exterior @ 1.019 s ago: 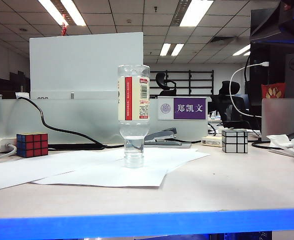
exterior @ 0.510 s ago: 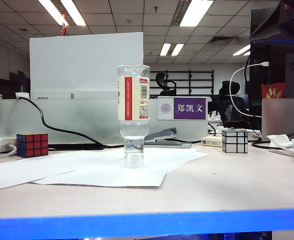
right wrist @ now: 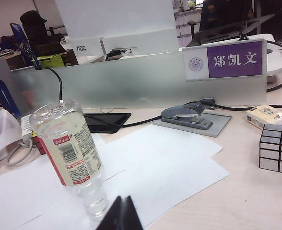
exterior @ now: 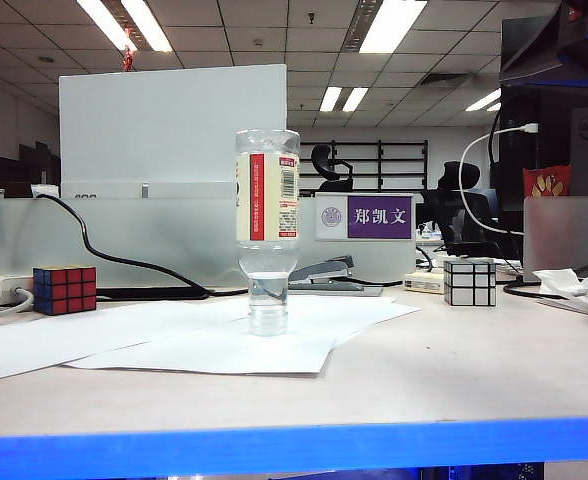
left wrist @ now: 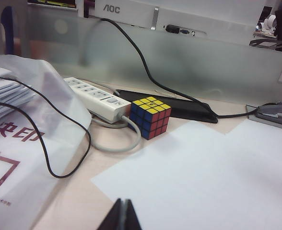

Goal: Flip the plastic bottle upside down.

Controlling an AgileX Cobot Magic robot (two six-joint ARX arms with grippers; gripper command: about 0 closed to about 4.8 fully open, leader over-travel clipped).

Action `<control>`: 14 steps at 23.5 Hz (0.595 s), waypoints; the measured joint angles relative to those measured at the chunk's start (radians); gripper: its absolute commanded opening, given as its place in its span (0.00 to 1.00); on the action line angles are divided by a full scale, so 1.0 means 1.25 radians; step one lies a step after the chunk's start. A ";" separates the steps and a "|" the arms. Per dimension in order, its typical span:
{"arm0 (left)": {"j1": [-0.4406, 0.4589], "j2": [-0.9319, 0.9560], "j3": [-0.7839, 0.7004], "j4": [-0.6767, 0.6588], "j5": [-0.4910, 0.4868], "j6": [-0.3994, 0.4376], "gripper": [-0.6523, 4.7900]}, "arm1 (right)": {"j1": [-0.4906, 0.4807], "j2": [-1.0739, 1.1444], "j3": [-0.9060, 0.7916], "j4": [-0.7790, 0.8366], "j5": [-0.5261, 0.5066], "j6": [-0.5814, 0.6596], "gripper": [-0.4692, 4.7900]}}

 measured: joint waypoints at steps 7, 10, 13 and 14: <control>0.000 0.000 0.000 0.000 0.000 0.000 0.11 | 0.000 0.000 0.000 0.000 0.000 0.000 0.07; 0.000 0.000 0.000 0.000 0.000 0.000 0.11 | 0.000 0.000 0.000 -0.001 0.000 0.000 0.07; 0.000 0.000 0.000 -0.003 0.000 0.000 0.11 | 0.022 -0.097 0.001 -0.123 0.018 -0.001 0.07; 0.000 0.000 0.000 -0.003 -0.001 0.000 0.11 | 0.025 -0.127 0.002 -0.139 0.020 -0.007 0.07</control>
